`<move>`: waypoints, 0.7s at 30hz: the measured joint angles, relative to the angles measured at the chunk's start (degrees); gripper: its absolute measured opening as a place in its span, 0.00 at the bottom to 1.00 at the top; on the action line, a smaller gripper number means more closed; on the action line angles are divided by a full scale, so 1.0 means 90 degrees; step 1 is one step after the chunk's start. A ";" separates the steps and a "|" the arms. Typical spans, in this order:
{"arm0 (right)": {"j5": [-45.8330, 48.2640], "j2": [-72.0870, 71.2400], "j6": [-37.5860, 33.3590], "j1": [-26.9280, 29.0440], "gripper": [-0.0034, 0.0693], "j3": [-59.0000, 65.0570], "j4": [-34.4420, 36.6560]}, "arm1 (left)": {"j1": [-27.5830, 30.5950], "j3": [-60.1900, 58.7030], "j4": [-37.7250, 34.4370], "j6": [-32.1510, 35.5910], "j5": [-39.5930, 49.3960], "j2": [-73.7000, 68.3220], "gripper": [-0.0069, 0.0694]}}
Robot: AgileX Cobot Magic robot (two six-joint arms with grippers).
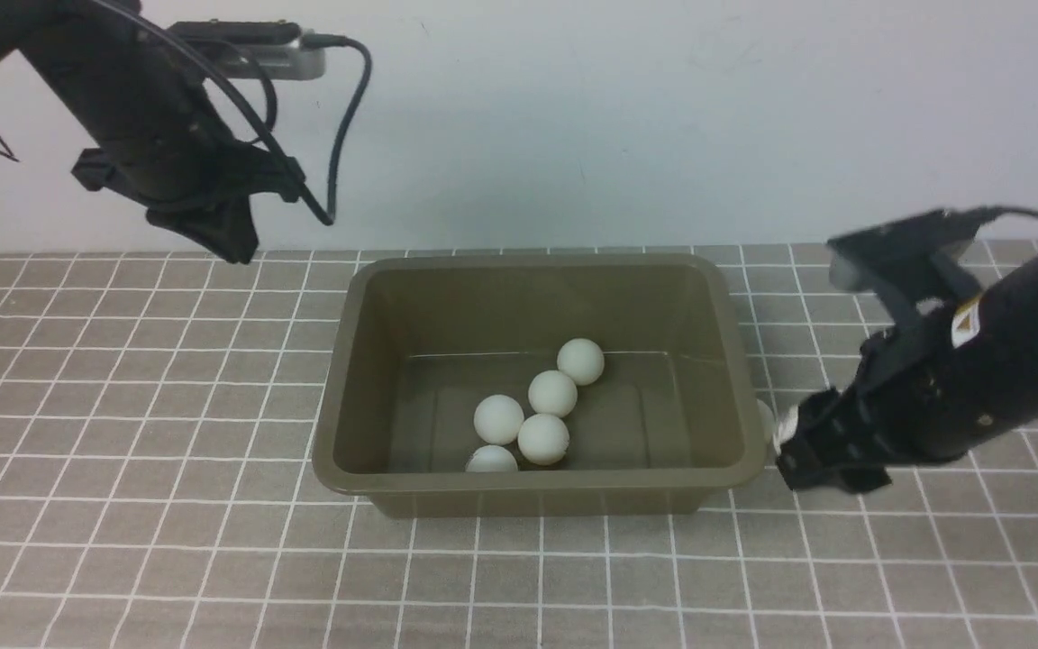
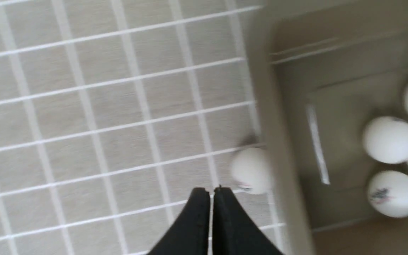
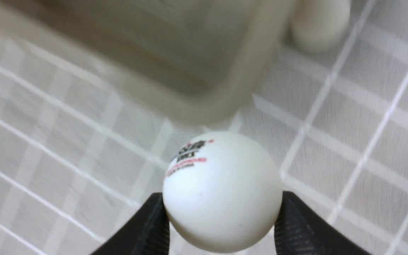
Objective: Put the table tennis balls into the box on the grey coffee tablecloth.
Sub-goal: 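Reach for and grasp a ping pong ball on the table, then release the ping pong ball into the bin and lift the gripper away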
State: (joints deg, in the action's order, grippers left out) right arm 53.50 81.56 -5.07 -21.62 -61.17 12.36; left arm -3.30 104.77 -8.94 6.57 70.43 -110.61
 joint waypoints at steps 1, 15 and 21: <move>0.0017 0.0026 -0.0006 0.0000 0.53 -0.0150 0.0064 | 0.0055 -0.0006 -0.0014 0.0007 0.0000 0.0000 0.08; 0.1151 0.2385 0.0081 0.0000 0.85 -0.3336 -0.0005 | 0.0211 -0.1035 -0.0422 0.0332 -0.0008 0.0006 0.08; 0.1297 0.2373 0.0680 0.0486 0.66 -0.3393 -0.0916 | 0.0211 -0.1088 -0.0416 0.0352 -0.0008 0.0017 0.08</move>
State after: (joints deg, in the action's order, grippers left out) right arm 65.17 102.92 1.05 -17.25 -91.71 4.11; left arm -1.40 94.98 -12.69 9.74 70.36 -110.46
